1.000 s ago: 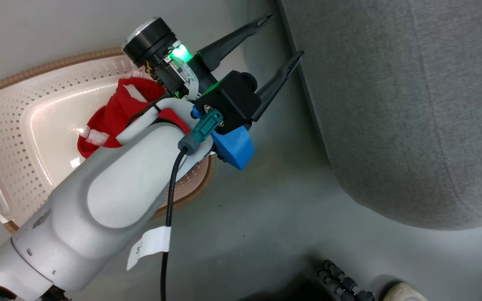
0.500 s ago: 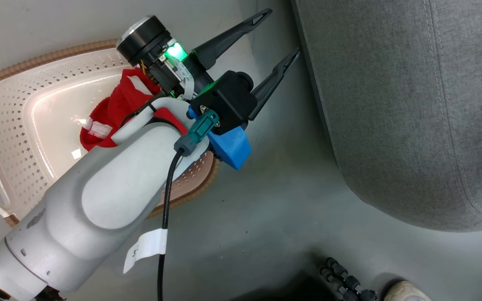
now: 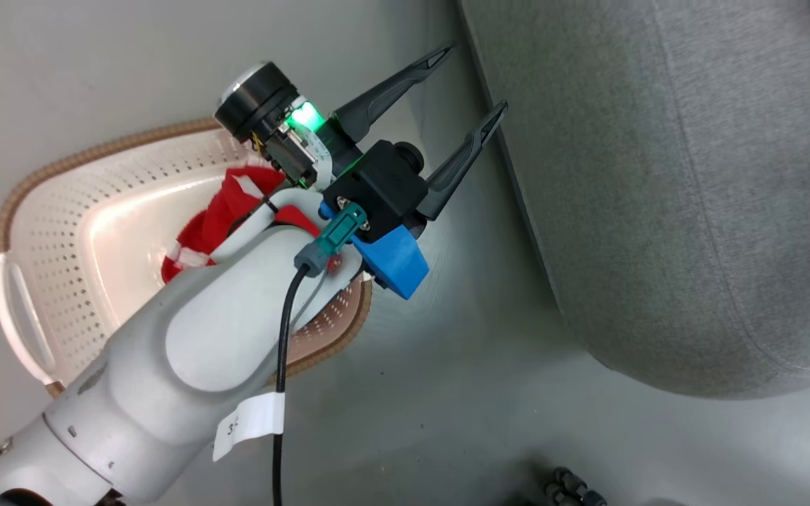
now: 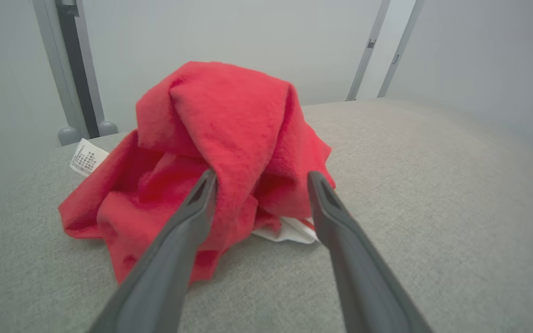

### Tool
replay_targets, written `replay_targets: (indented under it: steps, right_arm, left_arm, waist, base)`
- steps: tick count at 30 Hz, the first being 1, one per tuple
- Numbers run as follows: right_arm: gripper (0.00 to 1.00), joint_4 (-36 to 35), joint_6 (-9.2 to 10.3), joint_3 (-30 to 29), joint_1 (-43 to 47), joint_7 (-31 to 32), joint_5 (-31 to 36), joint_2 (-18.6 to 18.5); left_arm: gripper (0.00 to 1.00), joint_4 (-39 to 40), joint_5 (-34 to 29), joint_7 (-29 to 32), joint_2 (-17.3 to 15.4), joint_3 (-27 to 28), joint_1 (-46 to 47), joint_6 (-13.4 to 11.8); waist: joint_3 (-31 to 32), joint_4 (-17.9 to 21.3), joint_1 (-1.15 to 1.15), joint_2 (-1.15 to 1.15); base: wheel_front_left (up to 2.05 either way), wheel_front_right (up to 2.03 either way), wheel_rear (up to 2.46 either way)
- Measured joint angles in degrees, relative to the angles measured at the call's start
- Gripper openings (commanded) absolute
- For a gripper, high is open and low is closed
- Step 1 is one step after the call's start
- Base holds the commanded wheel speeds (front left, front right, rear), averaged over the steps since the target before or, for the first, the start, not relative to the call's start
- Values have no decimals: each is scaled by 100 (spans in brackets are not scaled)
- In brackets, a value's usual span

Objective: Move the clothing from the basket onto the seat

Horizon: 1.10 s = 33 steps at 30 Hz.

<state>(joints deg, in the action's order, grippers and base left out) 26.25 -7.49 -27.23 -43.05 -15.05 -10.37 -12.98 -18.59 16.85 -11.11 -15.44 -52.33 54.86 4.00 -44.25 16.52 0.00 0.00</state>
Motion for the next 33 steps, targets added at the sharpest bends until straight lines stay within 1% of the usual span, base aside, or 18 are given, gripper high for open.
replay_targets:
  steps: [3, 7, 9, 12, 15, 22, 27, 33]
  right_arm:
    - [100, -328, 0, 113, 413, 1, 129, 79]
    - [100, -776, 0, 319, 743, -1, 242, 124]
    - [100, -971, 0, 481, 891, 0, 292, 157]
    - [100, -1209, 0, 798, 1039, 0, 346, 186]
    - [100, -1348, 0, 1118, 1150, 0, 393, 214]
    - [100, -1433, 0, 1815, 1424, 0, 428, 269]
    - [100, -1417, 0, 2224, 1666, 0, 437, 343]
    - [100, -1319, 0, 2535, 1944, 0, 420, 455]
  left_arm:
    - [100, -158, 137, -162, 121, 85, -122, -70]
    - [100, -376, 318, -320, 234, 259, -338, -154]
    - [100, -442, 397, -365, 328, 366, -448, -197]
    - [100, -501, 489, -381, 375, 589, -610, -253]
    - [100, -343, 490, -389, 426, 961, -819, -313]
    - [100, -87, 383, -389, 494, 1962, -1541, -399]
    - [100, 58, 204, -389, 553, 2670, -2018, -394]
    - [100, 238, -56, -396, 716, 3460, -2694, -291]
  waist:
    - [287, -34, 0, 0]
    - [713, -97, 0, 0]
    - [930, -146, 0, 0]
    - [1244, -247, -1, 0]
    - [1537, -380, -1, 0]
    - [2161, -764, -1, 0]
    - [2555, -1063, -1, 0]
    - [2983, -1367, -1, 0]
  base:
    - [0, 0, 0]
    - [0, 0, 0]
    - [0, 0, 0]
    - [0, 0, 0]
    - [0, 0, 0]
    - [0, 0, 0]
    - [0, 0, 0]
    - [0, 0, 0]
